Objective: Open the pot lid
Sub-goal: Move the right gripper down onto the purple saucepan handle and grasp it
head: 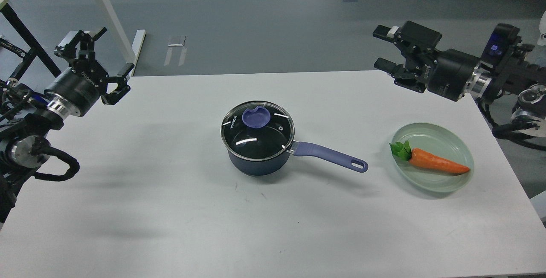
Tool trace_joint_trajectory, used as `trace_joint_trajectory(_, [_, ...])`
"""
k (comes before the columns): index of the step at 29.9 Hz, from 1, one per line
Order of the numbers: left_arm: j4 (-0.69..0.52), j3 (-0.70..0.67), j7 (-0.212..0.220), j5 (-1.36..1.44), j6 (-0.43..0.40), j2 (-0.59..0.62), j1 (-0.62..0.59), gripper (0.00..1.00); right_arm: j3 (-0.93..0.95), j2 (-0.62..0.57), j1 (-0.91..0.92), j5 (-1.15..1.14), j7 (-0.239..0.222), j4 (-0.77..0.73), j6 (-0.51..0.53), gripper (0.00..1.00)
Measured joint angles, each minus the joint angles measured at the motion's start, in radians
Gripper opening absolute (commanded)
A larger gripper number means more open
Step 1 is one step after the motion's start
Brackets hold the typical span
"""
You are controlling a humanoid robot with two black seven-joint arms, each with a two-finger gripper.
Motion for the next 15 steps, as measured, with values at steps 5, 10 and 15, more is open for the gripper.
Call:
trace_joint_trajectory(5, [-0.035, -0.001, 0.0, 0.074, 0.013, -0.001, -0.022, 0.99, -0.231, 0.035, 0.169, -0.292, 0.0, 0.079, -0.11, 1.0])
trace_joint_trajectory(10, [-0.076, -0.001, 0.0, 0.087, 0.016, 0.013, -0.024, 0.99, -0.435, 0.112, 0.222, -0.542, 0.0, 0.103, -0.228, 0.99])
trace_joint_trajectory(15, [-0.118, -0.001, 0.0, 0.122, 0.014, 0.036, -0.024, 0.99, -0.528, 0.193, 0.226, -0.638, 0.0, 0.093, -0.258, 0.97])
